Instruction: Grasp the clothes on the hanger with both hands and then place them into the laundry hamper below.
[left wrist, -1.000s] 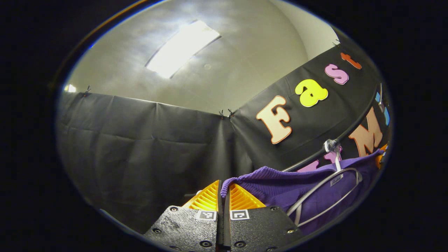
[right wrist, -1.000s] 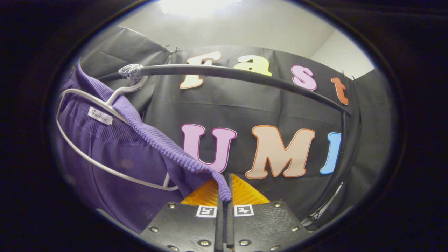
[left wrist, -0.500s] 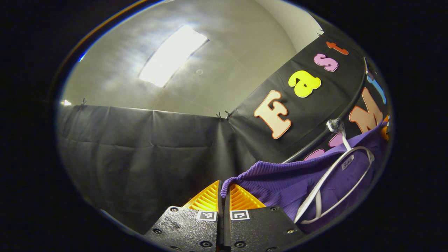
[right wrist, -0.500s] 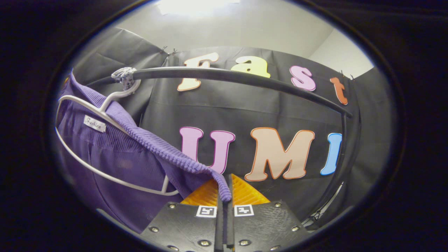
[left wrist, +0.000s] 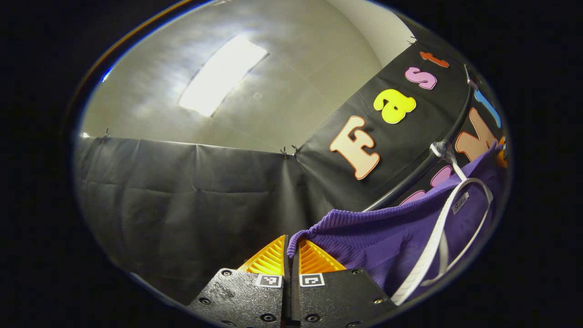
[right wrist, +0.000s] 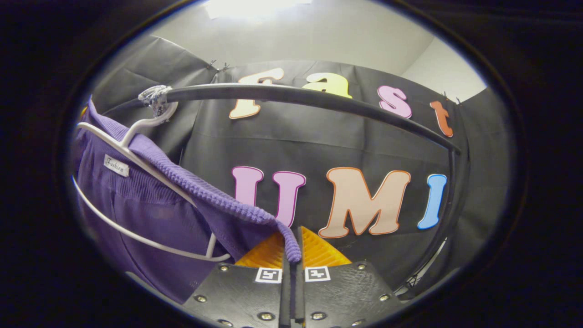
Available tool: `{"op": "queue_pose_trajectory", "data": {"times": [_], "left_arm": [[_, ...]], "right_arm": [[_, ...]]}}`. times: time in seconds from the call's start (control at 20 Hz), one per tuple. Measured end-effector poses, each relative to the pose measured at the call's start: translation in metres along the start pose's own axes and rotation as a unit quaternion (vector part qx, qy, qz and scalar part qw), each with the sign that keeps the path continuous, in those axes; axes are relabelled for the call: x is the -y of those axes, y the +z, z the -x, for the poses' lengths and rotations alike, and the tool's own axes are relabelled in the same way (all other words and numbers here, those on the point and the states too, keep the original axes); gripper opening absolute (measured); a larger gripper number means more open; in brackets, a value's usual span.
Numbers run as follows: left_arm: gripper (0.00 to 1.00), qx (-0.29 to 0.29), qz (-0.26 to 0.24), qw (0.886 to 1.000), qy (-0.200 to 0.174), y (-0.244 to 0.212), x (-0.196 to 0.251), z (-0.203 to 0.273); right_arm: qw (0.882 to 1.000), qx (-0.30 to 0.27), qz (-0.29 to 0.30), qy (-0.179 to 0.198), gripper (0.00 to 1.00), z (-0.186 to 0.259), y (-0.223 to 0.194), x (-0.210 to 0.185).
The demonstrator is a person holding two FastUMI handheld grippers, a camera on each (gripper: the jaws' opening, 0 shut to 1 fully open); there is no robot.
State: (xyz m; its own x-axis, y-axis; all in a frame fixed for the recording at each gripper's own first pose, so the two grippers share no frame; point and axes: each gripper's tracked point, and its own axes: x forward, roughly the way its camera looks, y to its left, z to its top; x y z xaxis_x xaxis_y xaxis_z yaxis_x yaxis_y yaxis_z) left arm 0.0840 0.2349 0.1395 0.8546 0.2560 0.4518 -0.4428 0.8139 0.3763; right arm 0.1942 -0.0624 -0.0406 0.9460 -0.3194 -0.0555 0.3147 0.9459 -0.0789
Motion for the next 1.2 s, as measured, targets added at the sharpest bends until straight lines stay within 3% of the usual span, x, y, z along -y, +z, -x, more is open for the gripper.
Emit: {"op": "queue_pose_trajectory", "data": {"times": [0.35,0.65,1.2], "left_arm": [[0.0,-0.021,0.05,0.998,-0.017,-0.024,0.01,0.012],[0.0,-0.046,0.104,0.993,-0.036,-0.04,0.024,0.025],[0.0,-0.087,0.131,0.986,-0.063,-0.057,0.055,0.05]], "right_arm": [[1.0,0.011,0.014,-0.009,0.04,-0.024,0.004,0.002],[0.997,0.042,0.065,-0.017,0.04,-0.054,0.005,0.0],[0.998,0.004,0.055,-0.001,0.04,-0.085,-0.039,-0.003]]}}
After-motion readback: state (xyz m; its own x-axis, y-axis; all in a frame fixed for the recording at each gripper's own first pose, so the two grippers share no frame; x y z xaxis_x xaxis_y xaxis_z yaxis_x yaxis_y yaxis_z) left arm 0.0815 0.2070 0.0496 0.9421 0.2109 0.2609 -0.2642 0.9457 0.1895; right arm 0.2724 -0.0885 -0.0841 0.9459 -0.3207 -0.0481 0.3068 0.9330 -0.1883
